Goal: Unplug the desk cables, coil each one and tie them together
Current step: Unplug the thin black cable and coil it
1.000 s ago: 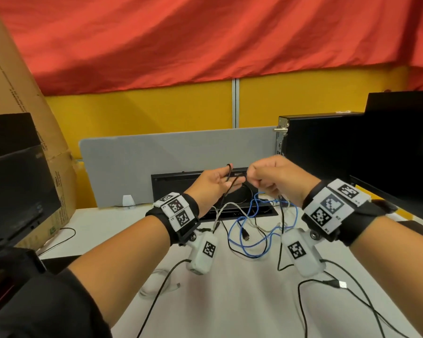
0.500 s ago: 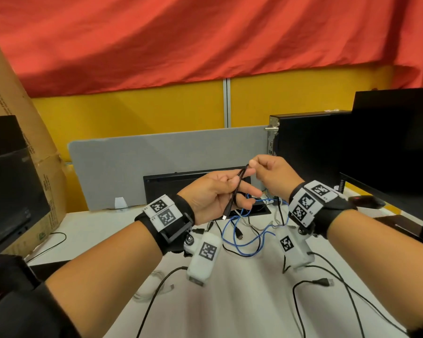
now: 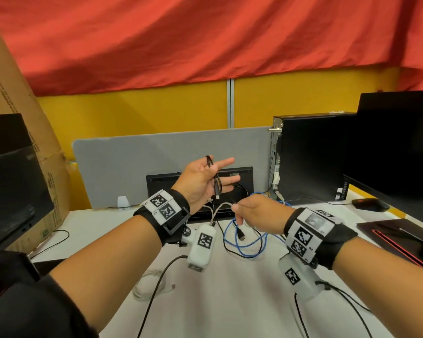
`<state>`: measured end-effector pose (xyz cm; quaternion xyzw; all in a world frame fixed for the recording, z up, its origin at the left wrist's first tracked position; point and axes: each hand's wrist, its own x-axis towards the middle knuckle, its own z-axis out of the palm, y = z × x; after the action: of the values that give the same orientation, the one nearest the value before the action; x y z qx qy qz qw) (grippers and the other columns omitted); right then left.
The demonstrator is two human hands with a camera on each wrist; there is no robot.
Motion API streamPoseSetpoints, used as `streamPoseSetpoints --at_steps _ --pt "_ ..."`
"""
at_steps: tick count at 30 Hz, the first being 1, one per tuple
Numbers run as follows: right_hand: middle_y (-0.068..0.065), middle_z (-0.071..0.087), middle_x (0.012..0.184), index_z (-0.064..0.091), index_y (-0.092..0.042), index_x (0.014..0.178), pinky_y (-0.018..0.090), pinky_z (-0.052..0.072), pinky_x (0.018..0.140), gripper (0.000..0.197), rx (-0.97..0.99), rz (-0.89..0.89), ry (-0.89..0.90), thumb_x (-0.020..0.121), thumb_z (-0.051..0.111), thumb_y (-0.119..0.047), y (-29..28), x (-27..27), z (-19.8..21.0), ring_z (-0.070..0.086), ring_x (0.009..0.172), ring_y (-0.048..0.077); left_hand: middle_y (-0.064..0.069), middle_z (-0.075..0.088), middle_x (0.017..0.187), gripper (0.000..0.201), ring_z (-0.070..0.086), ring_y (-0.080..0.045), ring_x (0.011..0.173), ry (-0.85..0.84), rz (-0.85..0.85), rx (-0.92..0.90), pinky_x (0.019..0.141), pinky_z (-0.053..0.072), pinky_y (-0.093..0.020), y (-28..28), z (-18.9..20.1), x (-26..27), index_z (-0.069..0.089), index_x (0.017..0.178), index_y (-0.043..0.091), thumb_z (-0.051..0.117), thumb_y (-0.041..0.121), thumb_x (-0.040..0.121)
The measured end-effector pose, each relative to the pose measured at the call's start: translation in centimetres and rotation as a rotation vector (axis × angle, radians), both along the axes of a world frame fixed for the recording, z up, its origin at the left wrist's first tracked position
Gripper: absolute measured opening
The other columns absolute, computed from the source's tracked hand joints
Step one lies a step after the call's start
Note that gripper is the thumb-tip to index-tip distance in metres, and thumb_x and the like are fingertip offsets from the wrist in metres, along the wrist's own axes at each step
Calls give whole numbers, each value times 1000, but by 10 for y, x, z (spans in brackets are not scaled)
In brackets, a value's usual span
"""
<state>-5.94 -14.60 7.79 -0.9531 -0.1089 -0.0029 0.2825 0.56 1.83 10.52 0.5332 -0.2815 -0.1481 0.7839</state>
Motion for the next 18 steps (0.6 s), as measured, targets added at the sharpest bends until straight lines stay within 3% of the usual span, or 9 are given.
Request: streamPoseSetpoints --at_steps 2,5,7,9,12,13,15,18 --pt "-7 46 57 64 -23 69 21 37 57 40 5 17 17 101 41 -34 2 -5 12 42 51 7 -11 59 135 53 63 -39 111 -30 55 86 102 42 -58 5 -5 1 9 152 10 35 11 105" --pt "-12 43 47 67 -22 68 16 33 45 36 34 58 43 98 48 -27 5 -11 32 36 41 5 -11 60 133 55 63 -34 113 -59 70 184 106 37 -59 6 -10 -1 6 154 11 32 10 106" --pt "-15 50 44 68 -18 70 18 30 42 33 79 70 36 97 49 -24 5 -12 42 33 40 7 -11 65 126 53 69 -29 101 -56 30 215 99 47 -48 3 -13 -4 11 153 10 32 6 105" --pt "-16 60 55 70 -17 72 17 30 43 32 84 50 -16 97 51 -25 4 -11 50 34 39 5 -12 69 115 47 72 -24 85 -56 -22 255 85 49 -38 0 -15 -9 24 150 8 33 3 104" --pt "-9 57 55 72 -14 78 17 38 53 29 108 -14 -131 96 55 -29 -2 -5 56 45 47 2 -22 65 120 39 70 -35 96 -61 -179 291 72 52 -30 -1 -14 -15 48 135 6 29 0 102" --pt "-3 61 61 72 -15 78 22 42 59 28 115 -25 -169 95 57 -31 -5 -3 56 51 55 6 -22 65 120 39 70 -38 97 -51 -226 297 73 55 -32 0 -14 -16 53 130 7 27 1 102" --pt "4 65 67 72 -19 75 32 47 63 22 125 -36 -256 90 64 -32 -10 0 56 55 61 13 -22 69 109 40 71 -37 87 -21 -279 306 85 53 -46 1 -13 -14 57 125 7 26 2 101" --pt "-1 60 57 74 -20 75 27 42 53 16 194 -61 -373 81 74 -35 -18 6 52 47 49 4 -15 62 72 43 59 -23 59 13 -294 288 94 42 -59 2 -14 -12 52 131 0 28 1 95"
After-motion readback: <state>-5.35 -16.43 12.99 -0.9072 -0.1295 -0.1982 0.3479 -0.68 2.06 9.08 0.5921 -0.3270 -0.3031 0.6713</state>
